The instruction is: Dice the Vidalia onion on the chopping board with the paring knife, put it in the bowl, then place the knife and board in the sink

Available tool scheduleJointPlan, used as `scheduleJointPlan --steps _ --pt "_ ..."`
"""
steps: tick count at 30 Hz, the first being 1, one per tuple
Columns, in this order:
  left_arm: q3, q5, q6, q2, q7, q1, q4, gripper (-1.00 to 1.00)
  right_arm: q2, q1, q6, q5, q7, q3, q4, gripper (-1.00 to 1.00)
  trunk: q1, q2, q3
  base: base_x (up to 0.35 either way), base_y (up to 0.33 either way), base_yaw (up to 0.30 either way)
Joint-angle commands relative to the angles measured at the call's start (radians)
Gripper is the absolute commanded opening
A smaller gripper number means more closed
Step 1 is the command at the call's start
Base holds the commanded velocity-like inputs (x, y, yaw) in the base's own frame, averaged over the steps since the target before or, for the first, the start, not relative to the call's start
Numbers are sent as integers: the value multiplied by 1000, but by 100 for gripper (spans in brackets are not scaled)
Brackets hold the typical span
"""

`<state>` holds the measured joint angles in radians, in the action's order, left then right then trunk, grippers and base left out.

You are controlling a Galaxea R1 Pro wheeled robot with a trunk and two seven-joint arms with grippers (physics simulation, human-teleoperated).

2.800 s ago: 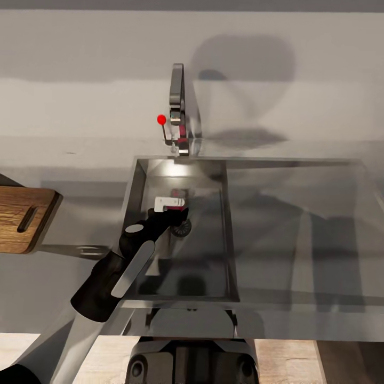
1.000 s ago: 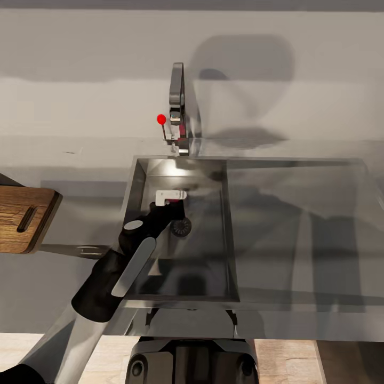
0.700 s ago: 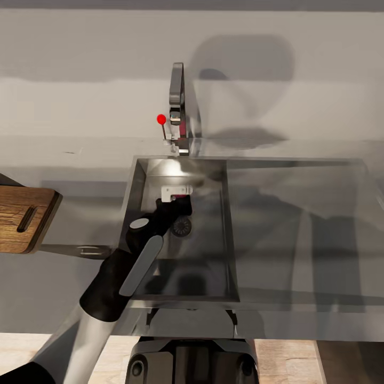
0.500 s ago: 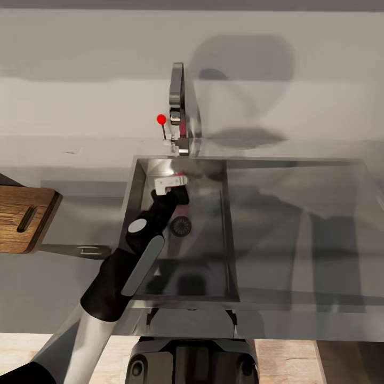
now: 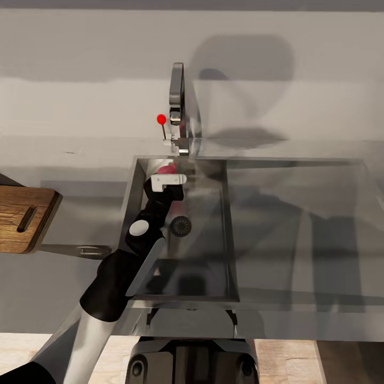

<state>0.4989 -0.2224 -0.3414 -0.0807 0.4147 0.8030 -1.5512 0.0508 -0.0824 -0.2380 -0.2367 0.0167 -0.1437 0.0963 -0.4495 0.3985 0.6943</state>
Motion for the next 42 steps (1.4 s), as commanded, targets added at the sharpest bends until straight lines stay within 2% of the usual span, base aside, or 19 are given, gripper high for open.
scheduleJointPlan --steps 1,7,23,26,28,31,33,34,37,38,40,42 --pt "3 -7 -5 0 7 1 -1 -100 0 0 -4 -11 2 -7 -1 100 -1 1 1 0 0 0" --pt "4 -5 -27 0 7 1 -1 -100 0 0 -4 -12 2 -7 -1 100 -1 1 1 -83 0 0" --pt "4 -3 -42 -6 9 1 -1 -100 -1 0 -6 -10 2 -8 -1 100 -1 1 1 -300 0 0" --pt "3 -2 -104 -8 9 1 -1 -100 -2 0 -6 -9 2 -8 -1 100 -1 1 1 -59 0 0" --pt "0 -1 -130 -20 9 1 -1 -100 -2 0 -6 -9 2 -8 -1 100 -1 1 1 -20 0 0" --pt "-19 0 -188 -52 10 5 -2 -100 -2 0 -6 -8 2 -8 0 100 -1 1 1 -6 0 0" --pt "-26 0 -236 -58 11 28 -3 -100 -4 0 -6 -8 2 -8 0 100 -1 1 1 -2 0 0" --pt "-29 0 -280 -61 11 55 -2 -100 -4 0 -6 -7 2 -8 0 100 -1 1 1 -1 0 0" --pt "-41 -3 -449 -65 14 174 -1 -100 -5 0 -6 -7 2 -9 0 100 -1 1 1 0 0 0" --pt "-73 -5 -501 -66 14 227 -1 -100 -6 0 -6 -7 2 -10 -1 100 -1 1 1 0 0 0" --pt "-137 -10 -565 -67 14 298 -1 -100 -6 0 -6 -7 2 -10 -1 100 -1 1 1 0 0 0" --pt "-180 -20 -626 -68 14 363 -1 -100 -6 0 -6 -7 2 -10 -1 100 -1 1 1 0 0 0"
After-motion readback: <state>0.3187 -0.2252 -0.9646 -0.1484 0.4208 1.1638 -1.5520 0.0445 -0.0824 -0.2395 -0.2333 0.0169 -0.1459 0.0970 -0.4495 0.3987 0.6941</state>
